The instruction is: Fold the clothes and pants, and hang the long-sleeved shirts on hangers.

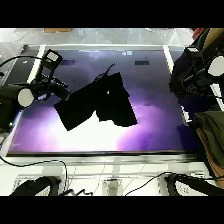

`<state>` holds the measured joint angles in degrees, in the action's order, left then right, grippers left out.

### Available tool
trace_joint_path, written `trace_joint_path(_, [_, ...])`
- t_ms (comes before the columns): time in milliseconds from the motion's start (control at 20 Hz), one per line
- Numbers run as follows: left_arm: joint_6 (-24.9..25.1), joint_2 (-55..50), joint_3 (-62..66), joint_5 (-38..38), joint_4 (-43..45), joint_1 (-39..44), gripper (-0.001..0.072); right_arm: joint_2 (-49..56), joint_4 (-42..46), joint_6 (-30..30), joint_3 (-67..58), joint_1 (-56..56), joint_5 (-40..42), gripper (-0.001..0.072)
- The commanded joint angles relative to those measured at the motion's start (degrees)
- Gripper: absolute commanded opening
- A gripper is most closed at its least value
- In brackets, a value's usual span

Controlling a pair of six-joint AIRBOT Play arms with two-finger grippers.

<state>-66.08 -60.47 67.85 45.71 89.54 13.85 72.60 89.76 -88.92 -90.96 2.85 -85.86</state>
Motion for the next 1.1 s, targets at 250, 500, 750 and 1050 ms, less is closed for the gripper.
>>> trace_joint_path(250, [0.0,0.0,0.0,0.0,0.0,0.0,0.0225,0.0,0.0,0.0,0.0,0.0,0.0,0.0020])
trace_joint_path(500, [0.0,0.0,0.0,0.0,0.0,0.0,0.0225,0.0,0.0,0.0,0.0,0.0,0.0,0.0019])
trace_joint_path(750, [0.0,0.0,0.0,0.0,0.0,0.0,0.0225,0.0,0.0,0.0,0.0,0.0,12.2,0.0020])
trace_joint_path(1050, [-5.9,0.2,0.0,5.3,-12.7,0.0,0.0225,0.2,-6.8,0.9,0.1,0.0,14.9,0.0019])
